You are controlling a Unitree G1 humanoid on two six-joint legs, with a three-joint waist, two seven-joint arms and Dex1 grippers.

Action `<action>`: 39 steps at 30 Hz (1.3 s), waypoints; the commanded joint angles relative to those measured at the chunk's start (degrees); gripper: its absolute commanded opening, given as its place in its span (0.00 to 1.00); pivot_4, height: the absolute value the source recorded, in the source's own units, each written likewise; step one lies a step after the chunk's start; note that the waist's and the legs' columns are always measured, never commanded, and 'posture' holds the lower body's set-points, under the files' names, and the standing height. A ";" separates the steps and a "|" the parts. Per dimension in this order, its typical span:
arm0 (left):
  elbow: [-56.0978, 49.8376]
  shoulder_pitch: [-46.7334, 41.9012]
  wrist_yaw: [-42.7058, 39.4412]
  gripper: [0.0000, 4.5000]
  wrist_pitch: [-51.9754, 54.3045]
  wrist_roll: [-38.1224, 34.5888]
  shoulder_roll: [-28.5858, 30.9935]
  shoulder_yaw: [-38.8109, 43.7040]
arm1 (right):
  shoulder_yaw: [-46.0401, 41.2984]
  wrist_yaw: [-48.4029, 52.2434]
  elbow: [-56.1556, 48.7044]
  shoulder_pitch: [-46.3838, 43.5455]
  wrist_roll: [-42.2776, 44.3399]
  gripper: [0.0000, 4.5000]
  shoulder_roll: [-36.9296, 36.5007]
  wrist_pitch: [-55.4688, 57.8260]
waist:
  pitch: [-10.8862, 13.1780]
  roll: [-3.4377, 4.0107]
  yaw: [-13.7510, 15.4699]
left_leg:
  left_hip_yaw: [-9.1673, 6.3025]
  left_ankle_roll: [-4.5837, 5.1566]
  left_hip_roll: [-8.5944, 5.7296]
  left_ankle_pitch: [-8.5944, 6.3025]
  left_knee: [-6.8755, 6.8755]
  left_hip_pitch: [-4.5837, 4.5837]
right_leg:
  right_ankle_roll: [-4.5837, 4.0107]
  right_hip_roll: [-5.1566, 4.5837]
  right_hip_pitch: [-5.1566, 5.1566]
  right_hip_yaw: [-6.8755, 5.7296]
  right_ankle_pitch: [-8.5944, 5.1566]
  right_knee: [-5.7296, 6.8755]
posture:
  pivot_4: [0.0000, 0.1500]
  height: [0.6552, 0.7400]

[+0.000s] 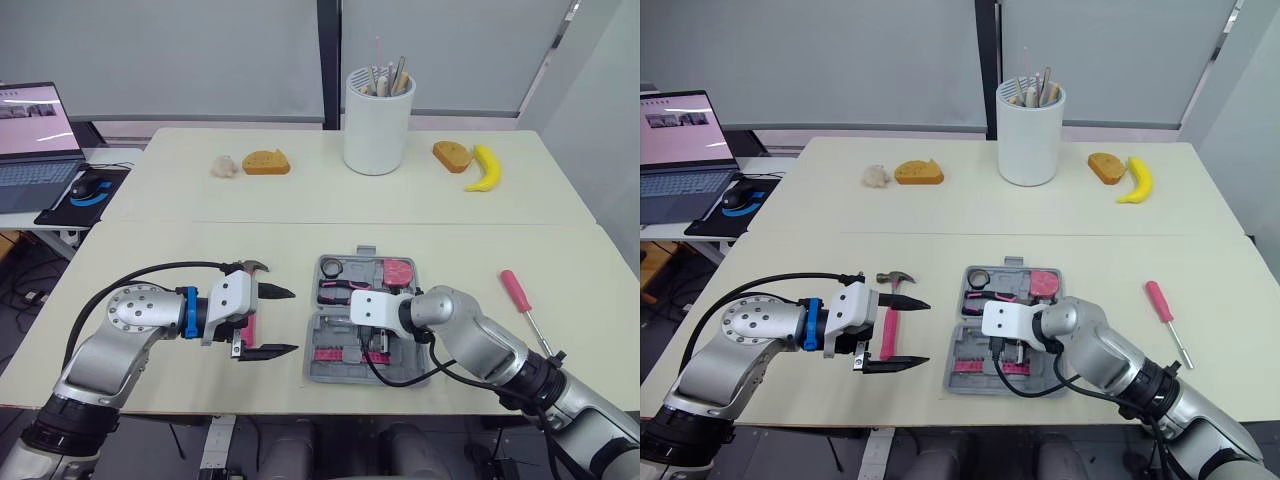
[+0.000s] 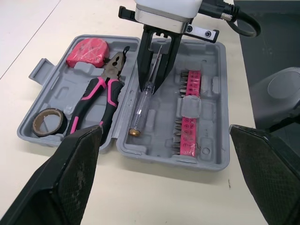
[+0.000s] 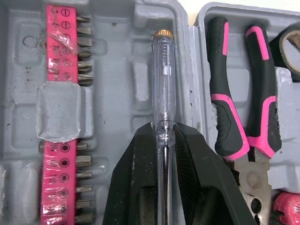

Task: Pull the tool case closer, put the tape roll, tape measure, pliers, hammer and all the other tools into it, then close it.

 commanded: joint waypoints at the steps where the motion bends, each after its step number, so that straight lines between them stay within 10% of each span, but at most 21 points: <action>1: -1.78 -1.54 0.69 1.00 0.06 0.09 0.27 0.96 | 0.10 -0.22 0.44 -0.99 -1.27 0.06 1.19 -1.42 | 0.00 0.00 -0.01 | 0.00 0.00 0.00 0.00 0.00 0.00 | 0.00 0.00 0.00 0.00 0.00 0.00 | 1.00 1.00; 9: -2.37 -0.93 0.93 1.00 0.32 -0.04 0.57 0.89 | -0.62 0.28 0.83 -0.37 -2.39 0.06 1.60 -2.40 | 0.00 0.00 -0.01 | 0.00 0.00 0.00 0.00 0.00 0.00 | 0.00 0.00 -0.03 0.01 0.00 0.00 | 1.00 1.00; 13: -2.50 -1.06 0.97 1.00 0.54 -0.08 0.51 0.88 | -0.75 0.46 0.42 -0.47 -2.77 0.35 1.16 -2.84 | 0.00 0.00 0.00 | 0.00 0.00 0.00 0.00 0.00 0.00 | 0.00 0.01 -0.03 0.01 0.00 0.00 | 1.00 1.00; 27: -2.49 -1.93 0.91 1.00 0.63 -0.02 -0.10 0.21 | -3.23 0.70 -2.92 1.01 -2.82 0.35 -0.48 -2.47 | 0.00 0.00 0.01 | 0.00 0.00 0.00 0.00 0.00 0.00 | 0.00 0.01 -0.03 0.01 0.00 0.01 | 1.00 1.00; 34: -1.97 -2.59 0.79 1.00 0.39 0.30 -0.42 -0.12 | -3.85 0.26 -1.28 1.08 -2.55 0.02 1.41 -3.03 | 0.00 0.00 0.00 | 0.00 0.00 0.00 0.00 0.00 0.00 | 0.00 0.01 0.01 0.01 0.00 0.02 | 1.00 1.00; 39: -1.89 -2.63 0.65 1.00 0.39 0.46 -0.49 0.02 | -3.68 -0.11 0.60 1.29 -3.15 0.01 1.84 -3.99 | 0.00 0.00 0.00 | 0.00 0.00 -0.01 0.00 0.00 0.00 | 0.00 0.01 0.00 0.00 0.00 0.01 | 1.00 1.00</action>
